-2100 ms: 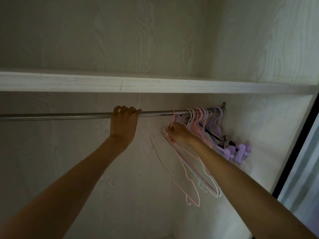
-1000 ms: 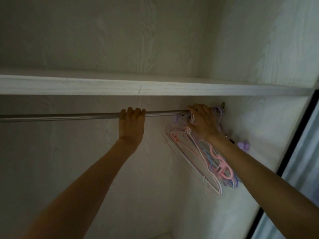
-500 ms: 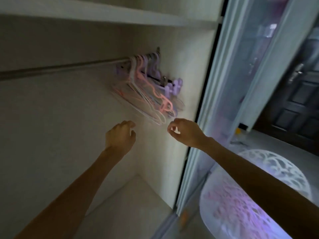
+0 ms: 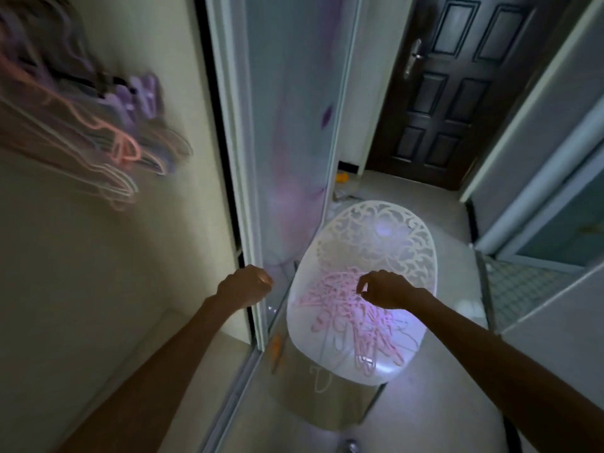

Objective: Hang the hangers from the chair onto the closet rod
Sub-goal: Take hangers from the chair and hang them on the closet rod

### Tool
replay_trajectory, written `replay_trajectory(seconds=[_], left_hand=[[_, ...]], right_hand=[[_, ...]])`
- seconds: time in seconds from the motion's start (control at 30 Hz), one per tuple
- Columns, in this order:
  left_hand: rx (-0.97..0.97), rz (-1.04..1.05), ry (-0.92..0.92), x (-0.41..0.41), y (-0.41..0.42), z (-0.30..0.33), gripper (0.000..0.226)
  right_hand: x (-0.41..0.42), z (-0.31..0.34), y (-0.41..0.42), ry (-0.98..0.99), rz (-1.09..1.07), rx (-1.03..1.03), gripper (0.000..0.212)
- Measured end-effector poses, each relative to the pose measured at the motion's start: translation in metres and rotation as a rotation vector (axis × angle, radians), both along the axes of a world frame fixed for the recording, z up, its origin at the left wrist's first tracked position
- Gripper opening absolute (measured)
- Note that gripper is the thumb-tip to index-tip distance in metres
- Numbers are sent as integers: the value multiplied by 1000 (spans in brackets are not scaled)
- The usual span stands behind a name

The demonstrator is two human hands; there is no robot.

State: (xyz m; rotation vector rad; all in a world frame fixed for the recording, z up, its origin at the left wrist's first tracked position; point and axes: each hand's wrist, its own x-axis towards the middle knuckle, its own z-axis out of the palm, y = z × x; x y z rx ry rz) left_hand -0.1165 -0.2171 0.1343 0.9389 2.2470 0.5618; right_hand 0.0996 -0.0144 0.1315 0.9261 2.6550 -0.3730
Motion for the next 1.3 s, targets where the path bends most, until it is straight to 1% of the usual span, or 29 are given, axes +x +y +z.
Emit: replay_trajectory(seconds=[0.13,0.2,0.27,0.3,0.33,0.4,0.47,0.6,0.73,0.87,0.9,0.97,1.0,1.1,1.13,1.23,1.3], left_hand=[[-42,-8,-191,25,64,-44,16],[-59,54,-287,40,96,-71,6],[-117,106,-357,52,121,-106,15],[-141,122,-364,59,131,-123,12],[-145,128,-364,67,137,-136,5],[-204,167,-338,82,156,-172,24],[-264,185,-296,97,167,-192,31],[-258,150,-222,108,178,-248,27],[-273,179,-162,108,190,-298,25],[-285,186,-193,105,205,-347,30],[-291,205,-203,105,212,-370,32],[-308,227,-213,107,219,-378,38],[-313,240,-218,108,224,-380,42],[-411,255,-247,108,230,-412,55],[-423,254,-238,107,231,-416,57],[-397,254,-191,105,230,-427,45],[-350,319,-251,104,229,-430,37]], right_hand=[[42,-38,54,-70,-66,-51,23],[60,-68,84,-97,-101,-81,24],[75,-100,107,-144,-111,-130,24],[81,-117,116,-163,-102,-158,24],[86,-130,121,-173,-96,-180,25],[95,-158,138,-189,-101,-229,26],[99,-183,149,-206,-125,-263,26],[101,-238,164,-213,-183,-328,28],[94,-291,170,-134,-244,-341,29],[86,-335,167,-98,-164,-324,35],[82,-357,169,-95,-137,-311,36],[78,-367,168,-75,-93,-268,37],[76,-368,169,-55,-74,-242,37],[71,-398,168,-7,-2,-194,31],[69,-400,169,1,3,-190,28],[67,-411,172,44,18,-167,26],[69,-410,176,102,-15,-187,25]])
